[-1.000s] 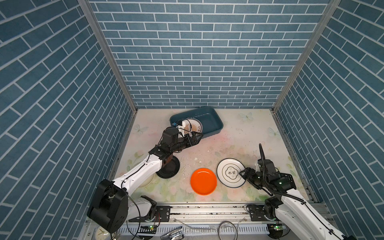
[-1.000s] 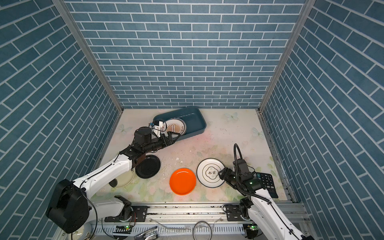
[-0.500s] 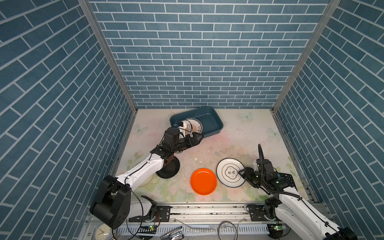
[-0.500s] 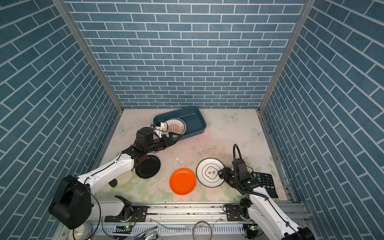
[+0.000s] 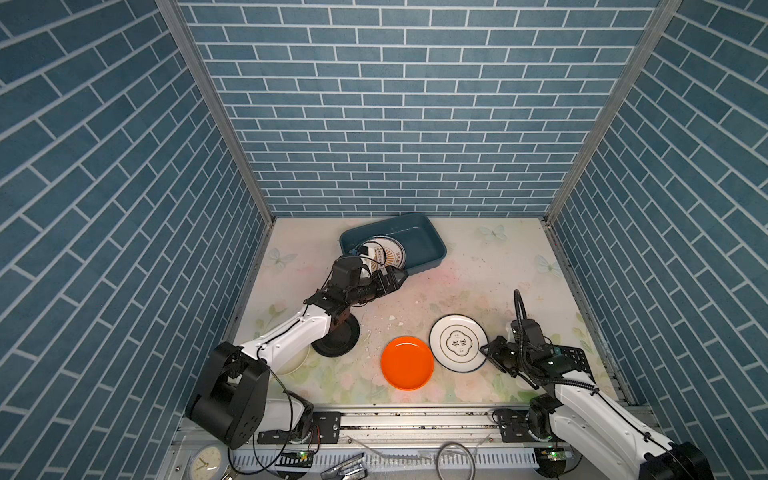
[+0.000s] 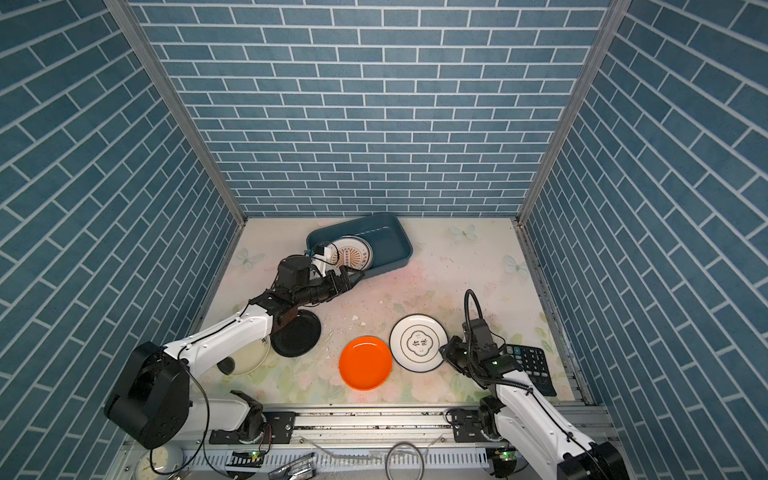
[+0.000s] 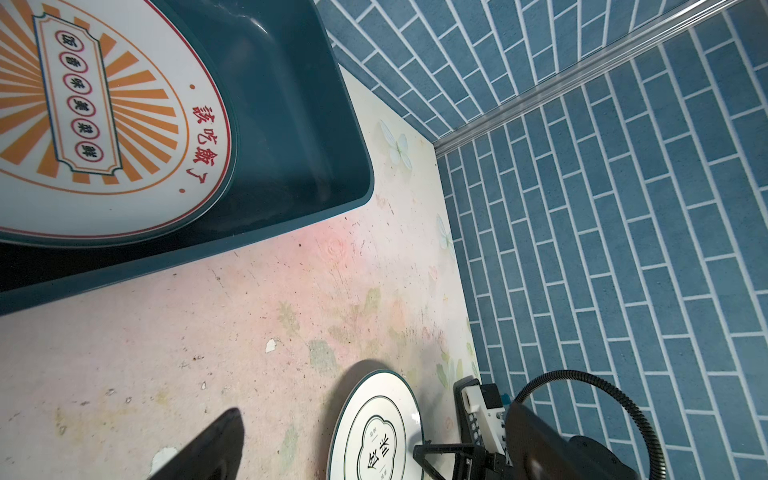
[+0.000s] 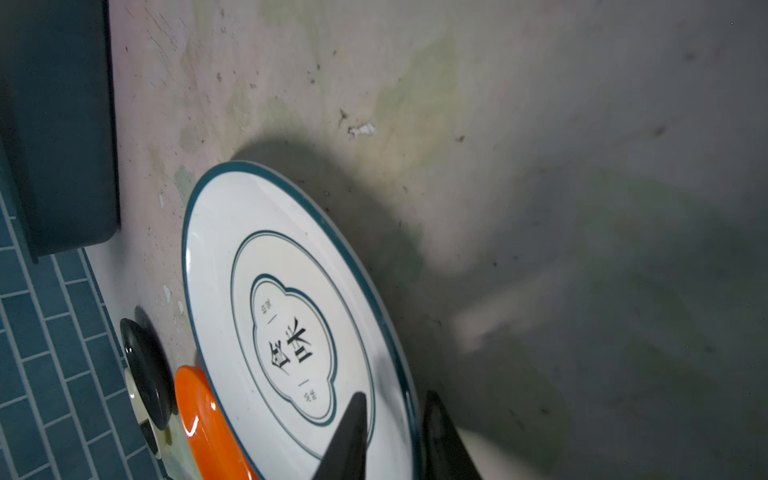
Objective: Place the plates into the plastic bin on the countertop
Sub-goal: 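Move the right gripper to the green-rimmed white plate and grip its rim, then lift the green-rimmed plate upright with the right gripper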
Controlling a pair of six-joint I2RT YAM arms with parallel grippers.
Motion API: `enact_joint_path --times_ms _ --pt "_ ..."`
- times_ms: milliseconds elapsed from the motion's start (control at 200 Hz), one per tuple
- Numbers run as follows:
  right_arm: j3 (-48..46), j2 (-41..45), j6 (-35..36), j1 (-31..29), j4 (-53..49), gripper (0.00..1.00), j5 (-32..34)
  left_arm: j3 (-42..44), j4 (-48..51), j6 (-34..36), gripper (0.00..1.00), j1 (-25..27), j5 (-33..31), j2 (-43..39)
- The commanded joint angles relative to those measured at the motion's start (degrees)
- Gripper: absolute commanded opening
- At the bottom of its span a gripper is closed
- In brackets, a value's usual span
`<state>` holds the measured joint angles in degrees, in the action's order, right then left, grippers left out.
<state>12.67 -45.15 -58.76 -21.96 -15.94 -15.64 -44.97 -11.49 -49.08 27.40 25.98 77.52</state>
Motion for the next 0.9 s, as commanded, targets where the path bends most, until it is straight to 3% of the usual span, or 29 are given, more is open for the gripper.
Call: enact_joint_path --times_ms 0,895 --pt "-0.34 -0.71 -1.63 -0.01 0.69 0.21 1.84 0.23 -0.73 0.48 1.00 0.29 -0.14 0.53" --pt "-0.48 2.63 -4.56 0.00 -0.92 0.04 6.83 -0.01 -0.57 0.72 1.00 0.33 -0.38 2.32"
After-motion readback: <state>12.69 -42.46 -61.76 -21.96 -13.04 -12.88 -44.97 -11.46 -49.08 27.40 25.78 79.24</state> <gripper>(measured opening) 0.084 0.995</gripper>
